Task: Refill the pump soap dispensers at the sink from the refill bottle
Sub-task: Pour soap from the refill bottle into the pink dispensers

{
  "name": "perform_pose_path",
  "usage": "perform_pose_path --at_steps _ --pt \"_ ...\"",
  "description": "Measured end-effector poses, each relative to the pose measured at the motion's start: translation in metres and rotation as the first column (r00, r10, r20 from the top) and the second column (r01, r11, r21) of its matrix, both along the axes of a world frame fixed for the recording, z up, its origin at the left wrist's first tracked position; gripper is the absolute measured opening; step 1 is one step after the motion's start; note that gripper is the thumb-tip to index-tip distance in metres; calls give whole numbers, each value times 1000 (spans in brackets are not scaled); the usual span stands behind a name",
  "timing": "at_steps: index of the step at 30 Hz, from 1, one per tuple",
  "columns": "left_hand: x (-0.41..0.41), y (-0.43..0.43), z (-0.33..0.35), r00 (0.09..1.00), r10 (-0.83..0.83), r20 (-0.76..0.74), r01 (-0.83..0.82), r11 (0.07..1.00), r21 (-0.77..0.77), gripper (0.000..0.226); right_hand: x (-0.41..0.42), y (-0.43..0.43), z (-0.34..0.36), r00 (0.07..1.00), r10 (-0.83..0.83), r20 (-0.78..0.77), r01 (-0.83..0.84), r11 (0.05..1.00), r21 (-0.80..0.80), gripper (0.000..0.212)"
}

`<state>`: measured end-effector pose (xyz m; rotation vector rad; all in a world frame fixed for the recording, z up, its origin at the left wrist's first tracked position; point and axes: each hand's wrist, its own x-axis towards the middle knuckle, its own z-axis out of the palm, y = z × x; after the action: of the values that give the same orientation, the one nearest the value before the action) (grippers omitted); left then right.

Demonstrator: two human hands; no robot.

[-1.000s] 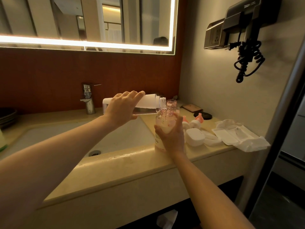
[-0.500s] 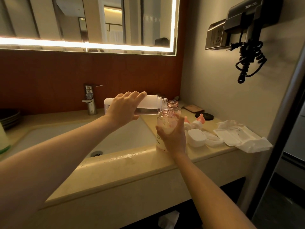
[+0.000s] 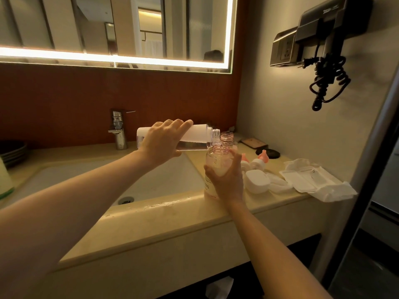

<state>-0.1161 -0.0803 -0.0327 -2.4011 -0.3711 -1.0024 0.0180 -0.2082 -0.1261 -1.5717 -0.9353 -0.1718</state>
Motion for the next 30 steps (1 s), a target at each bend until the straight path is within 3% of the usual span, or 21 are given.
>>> perform_pose_path --at_steps 30 --pt "0 1 -1 1000 -8 1 8 1000 -9 82 2 -1 1 1000 4 1 -4 1000 -9 76"
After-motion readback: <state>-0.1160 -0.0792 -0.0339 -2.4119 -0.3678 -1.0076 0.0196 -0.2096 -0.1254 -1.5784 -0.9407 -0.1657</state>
